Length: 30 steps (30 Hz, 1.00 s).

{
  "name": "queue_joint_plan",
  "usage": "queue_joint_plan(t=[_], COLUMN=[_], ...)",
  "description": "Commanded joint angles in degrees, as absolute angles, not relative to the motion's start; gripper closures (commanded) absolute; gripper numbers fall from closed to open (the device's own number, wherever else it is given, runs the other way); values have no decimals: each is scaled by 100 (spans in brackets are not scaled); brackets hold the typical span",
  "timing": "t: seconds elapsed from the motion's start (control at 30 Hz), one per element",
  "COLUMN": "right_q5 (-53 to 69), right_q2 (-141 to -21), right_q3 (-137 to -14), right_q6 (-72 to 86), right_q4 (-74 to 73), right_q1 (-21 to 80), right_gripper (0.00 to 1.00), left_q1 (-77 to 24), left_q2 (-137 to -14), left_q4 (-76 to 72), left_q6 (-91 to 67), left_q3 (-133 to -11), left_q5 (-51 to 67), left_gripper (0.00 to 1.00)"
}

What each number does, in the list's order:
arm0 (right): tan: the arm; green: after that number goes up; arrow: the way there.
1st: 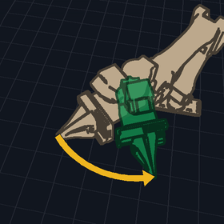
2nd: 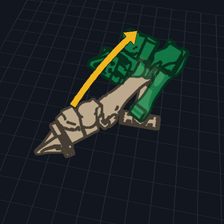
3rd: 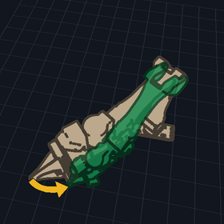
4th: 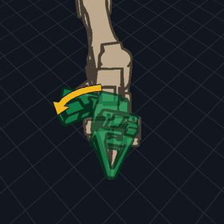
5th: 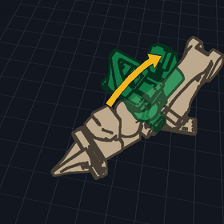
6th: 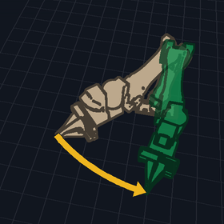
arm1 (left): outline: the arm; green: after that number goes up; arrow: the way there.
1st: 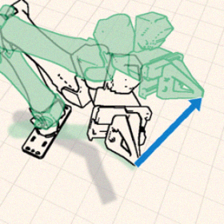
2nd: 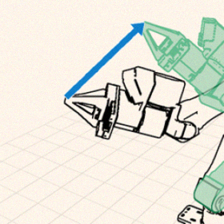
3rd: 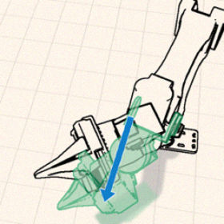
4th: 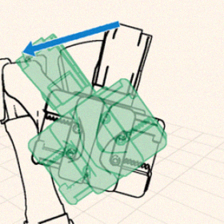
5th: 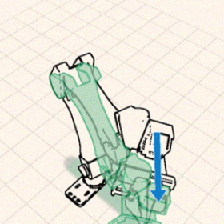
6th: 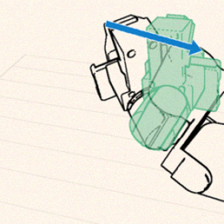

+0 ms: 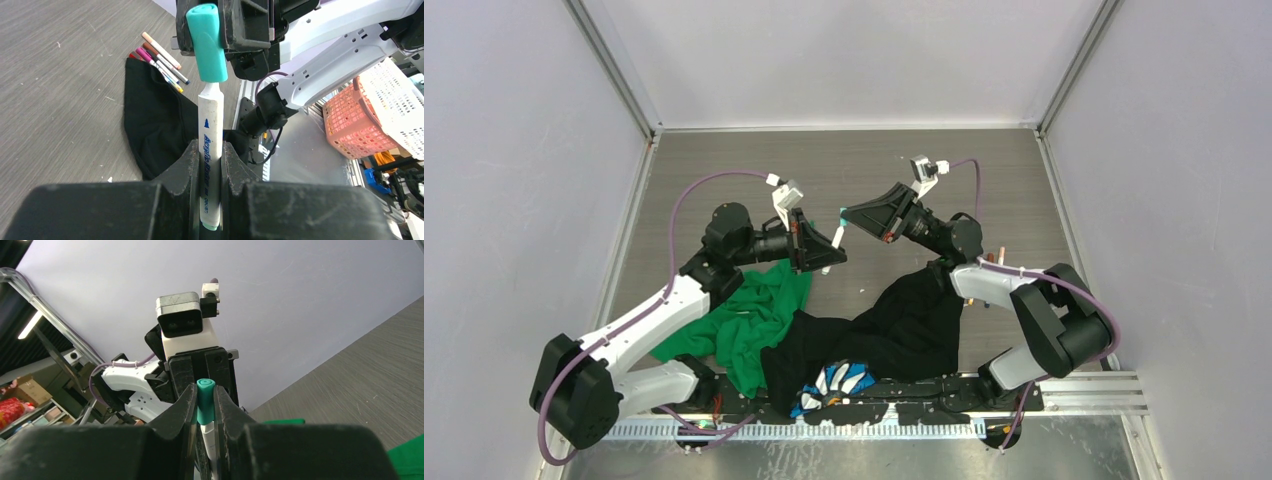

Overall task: Insert the pens into the pen caps
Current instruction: Insert the pen cap onto the pen.

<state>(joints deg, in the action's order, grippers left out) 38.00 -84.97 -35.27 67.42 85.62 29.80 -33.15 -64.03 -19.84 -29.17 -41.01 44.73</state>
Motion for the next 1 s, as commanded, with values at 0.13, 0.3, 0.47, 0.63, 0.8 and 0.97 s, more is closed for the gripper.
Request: queue_joint_plan(t=[0.13, 0.3, 0.47, 0.63, 0.8, 0.97], right_q5=[4040, 3919, 3539, 2736, 2836, 2894], right_q2=[-8300, -7937, -7422, -6995, -7117, -7136], right_q3=[-3403, -3363, -3504, -3780, -3612, -3567], right_q6=[6500, 5829, 4852, 3906, 4282, 4463], right_q4=[8779, 7823, 5979, 4011, 4391, 4216], right_q1=[3160, 3367, 3632, 4020, 4063, 4101], right_gripper=[99, 99, 99, 99, 99, 99], left_q1=[-3186, -3134, -3079, -3042, -3024, -3016], left_q2=[-5996, -5994, -5896, -5807, -5735, -5645], left_q4=[-2692, -2808, -2659, -2462, -2521, -2452], left_q6=[-3101, -3223, -3192, -3088, -3085, -3006], left_q3=[-4110, -4083, -4069, -4072, -4067, -4061], left_q5=[4125, 4103, 3797, 3568, 3637, 3574], left_gripper=[100, 100, 100, 100, 100, 100])
